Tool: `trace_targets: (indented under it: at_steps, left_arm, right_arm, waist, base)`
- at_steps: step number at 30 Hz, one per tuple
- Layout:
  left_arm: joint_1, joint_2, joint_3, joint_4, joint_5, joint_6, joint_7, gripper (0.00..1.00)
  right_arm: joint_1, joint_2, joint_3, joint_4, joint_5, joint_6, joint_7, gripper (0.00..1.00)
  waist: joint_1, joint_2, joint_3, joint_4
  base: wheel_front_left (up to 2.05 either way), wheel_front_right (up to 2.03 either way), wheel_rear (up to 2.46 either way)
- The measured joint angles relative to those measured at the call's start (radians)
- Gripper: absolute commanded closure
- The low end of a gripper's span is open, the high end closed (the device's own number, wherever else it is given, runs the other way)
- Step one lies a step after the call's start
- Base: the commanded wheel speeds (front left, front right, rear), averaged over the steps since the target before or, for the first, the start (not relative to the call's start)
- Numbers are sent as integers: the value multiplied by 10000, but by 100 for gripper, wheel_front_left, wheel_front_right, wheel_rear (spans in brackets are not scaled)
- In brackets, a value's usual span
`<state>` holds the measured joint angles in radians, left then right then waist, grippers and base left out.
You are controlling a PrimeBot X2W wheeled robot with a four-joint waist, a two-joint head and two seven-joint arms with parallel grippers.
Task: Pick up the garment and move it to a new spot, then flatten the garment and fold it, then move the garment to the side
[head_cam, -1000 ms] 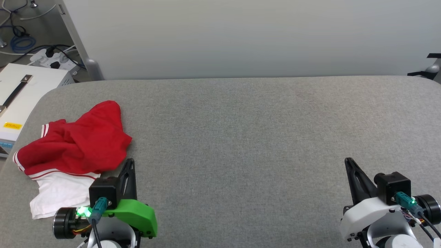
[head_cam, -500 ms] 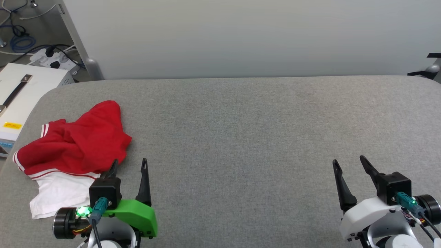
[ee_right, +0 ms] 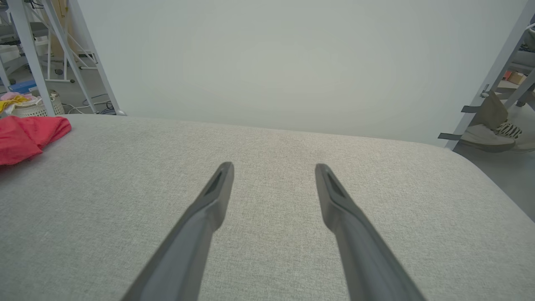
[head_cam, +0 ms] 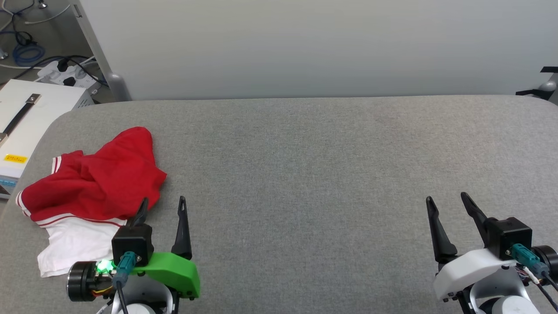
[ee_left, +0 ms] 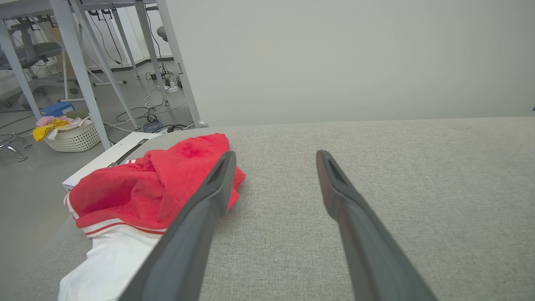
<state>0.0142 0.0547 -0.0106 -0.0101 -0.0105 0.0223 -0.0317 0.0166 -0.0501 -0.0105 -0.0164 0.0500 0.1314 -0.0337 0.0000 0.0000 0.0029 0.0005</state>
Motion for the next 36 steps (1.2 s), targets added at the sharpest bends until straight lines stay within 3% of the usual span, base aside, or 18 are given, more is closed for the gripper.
trace_targets:
  at_steps: [36]
  left_arm:
    - [49,0,-255,-184,-244,117,-738,0]
  right_arm:
    - [35,0,-190,-123,805,0,-742,0]
  waist:
    - [0,0,28,46]
  base:
    - [0,0,0]
